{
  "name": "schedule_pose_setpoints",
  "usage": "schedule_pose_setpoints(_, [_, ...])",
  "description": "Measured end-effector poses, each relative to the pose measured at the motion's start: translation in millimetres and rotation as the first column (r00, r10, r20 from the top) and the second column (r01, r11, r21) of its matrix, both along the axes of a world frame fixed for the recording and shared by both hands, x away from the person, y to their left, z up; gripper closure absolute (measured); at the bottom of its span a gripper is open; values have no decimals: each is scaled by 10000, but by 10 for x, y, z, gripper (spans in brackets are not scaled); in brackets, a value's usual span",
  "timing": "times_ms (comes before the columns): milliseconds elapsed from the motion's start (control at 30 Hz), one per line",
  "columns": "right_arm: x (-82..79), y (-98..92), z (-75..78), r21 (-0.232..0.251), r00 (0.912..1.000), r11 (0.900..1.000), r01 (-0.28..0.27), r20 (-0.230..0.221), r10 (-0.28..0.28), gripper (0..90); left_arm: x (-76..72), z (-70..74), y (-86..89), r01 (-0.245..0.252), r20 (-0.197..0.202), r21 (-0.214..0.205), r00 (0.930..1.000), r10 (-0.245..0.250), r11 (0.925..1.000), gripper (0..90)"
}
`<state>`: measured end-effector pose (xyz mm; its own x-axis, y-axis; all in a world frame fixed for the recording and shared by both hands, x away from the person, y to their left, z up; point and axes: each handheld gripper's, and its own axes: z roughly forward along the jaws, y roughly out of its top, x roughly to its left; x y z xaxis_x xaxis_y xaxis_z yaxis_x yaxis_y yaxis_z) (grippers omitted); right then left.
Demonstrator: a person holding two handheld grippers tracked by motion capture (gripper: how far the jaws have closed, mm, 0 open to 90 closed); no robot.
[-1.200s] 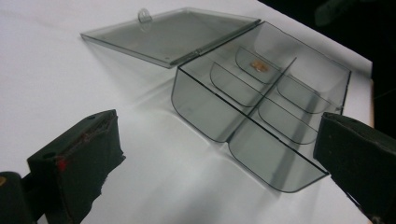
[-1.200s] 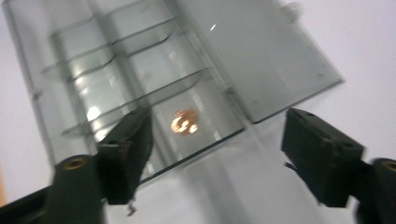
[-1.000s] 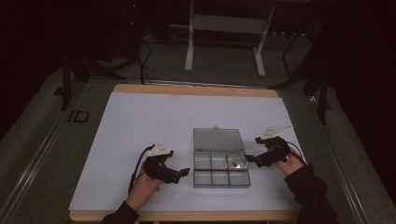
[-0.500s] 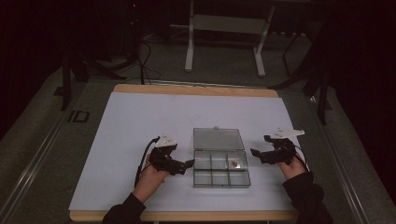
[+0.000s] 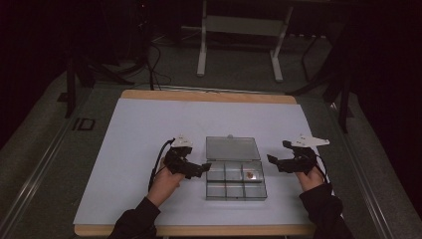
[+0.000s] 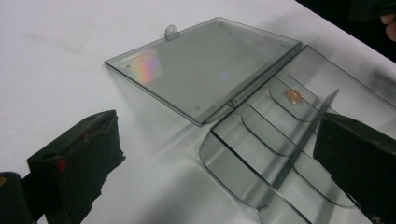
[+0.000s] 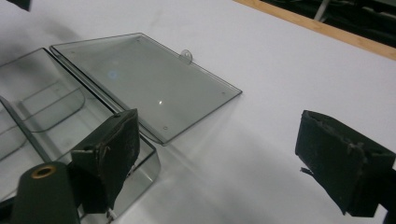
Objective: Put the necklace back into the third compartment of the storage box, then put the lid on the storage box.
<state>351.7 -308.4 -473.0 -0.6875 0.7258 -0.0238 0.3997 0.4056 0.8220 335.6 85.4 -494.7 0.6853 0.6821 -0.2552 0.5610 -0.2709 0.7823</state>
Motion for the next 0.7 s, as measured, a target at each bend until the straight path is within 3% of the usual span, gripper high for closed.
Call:
schedule_pose_setpoints(100, [2, 29, 12, 14, 9999, 10000, 22, 129, -22, 133, 30, 18, -36, -64, -181, -329, 9998, 58, 9994, 13])
schedule_pose_setpoints(267, [40, 94, -10, -69, 9998, 10000, 64, 201, -63, 130, 84, 61, -133, 20, -18, -436, 10000, -20, 9990, 13])
schedule_pose_setpoints(500, [107, 147, 4, 132, 9991, 9998, 159, 379, -164, 123, 211, 106, -220, 108, 127, -134, 9999, -107, 9999, 13])
schedule_pose_setpoints(700, [188, 195, 6, 322, 9997, 9995, -24, -242, 32, 131, 364, 108, -217, -28, 63, -152, 10000, 29, 9999, 13])
